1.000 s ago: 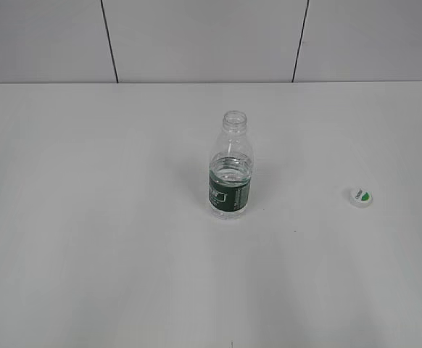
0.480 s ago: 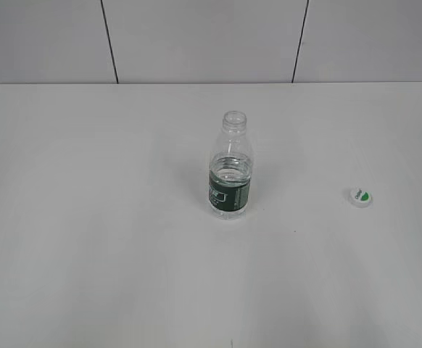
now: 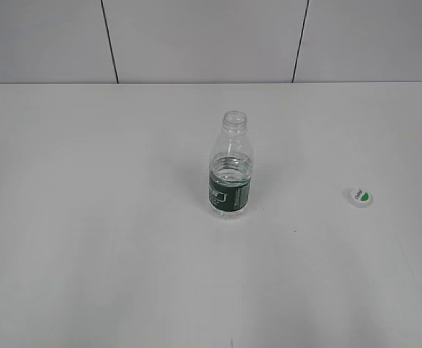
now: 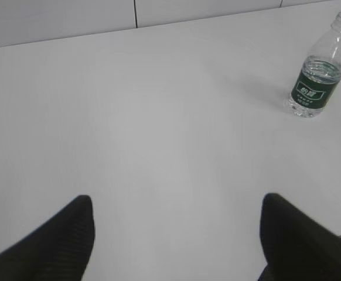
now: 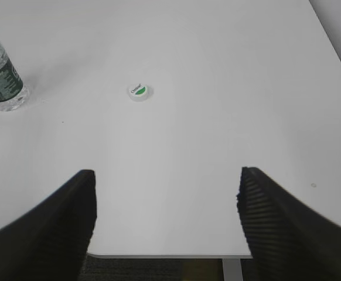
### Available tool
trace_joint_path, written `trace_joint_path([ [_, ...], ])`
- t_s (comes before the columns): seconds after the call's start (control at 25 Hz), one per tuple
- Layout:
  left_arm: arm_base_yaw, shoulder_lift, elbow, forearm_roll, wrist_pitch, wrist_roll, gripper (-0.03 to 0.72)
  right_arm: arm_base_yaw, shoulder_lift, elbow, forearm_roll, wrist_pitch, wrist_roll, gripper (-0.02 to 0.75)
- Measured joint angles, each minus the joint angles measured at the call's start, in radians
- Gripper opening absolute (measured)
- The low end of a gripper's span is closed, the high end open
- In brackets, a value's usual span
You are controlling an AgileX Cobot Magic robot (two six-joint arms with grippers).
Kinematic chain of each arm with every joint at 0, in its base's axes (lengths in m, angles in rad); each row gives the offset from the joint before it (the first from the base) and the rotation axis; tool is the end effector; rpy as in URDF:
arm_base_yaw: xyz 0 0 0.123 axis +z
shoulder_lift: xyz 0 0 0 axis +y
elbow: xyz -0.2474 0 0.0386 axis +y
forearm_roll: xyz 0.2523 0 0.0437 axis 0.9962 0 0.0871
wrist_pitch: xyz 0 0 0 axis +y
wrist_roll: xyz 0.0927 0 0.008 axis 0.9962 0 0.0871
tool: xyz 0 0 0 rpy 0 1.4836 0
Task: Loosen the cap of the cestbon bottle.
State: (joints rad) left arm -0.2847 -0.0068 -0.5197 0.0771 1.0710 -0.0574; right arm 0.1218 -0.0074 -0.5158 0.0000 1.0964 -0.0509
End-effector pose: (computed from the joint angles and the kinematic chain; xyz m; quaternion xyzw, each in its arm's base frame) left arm 0.0323 -0.0029 0.2835 0.0940 0.8431 -0.0520 0.5269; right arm 0.0310 0.0038 0.2801 -0.0739 0.8533 0.0183 0.5159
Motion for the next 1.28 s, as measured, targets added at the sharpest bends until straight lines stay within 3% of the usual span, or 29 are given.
trace_joint_path([
  [0.24,0.033,0.0,0.0,0.0,0.0,0.0,0.53,0.0,0.0,0.0,0.0,-0.001,0.0,0.573],
  [0.52,0.208,0.0,0.0,0.0,0.0,0.0,0.53,0.0,0.0,0.0,0.0,-0.001,0.001,0.571],
  [0.72,0.293,0.0,0.0,0.0,0.0,0.0,0.53,0.0,0.0,0.0,0.0,-0.001,0.001,0.57],
  [1.28,0.306,0.0,0.0,0.0,0.0,0.0,0.53,0.0,0.0,0.0,0.0,-0.001,0.001,0.57],
])
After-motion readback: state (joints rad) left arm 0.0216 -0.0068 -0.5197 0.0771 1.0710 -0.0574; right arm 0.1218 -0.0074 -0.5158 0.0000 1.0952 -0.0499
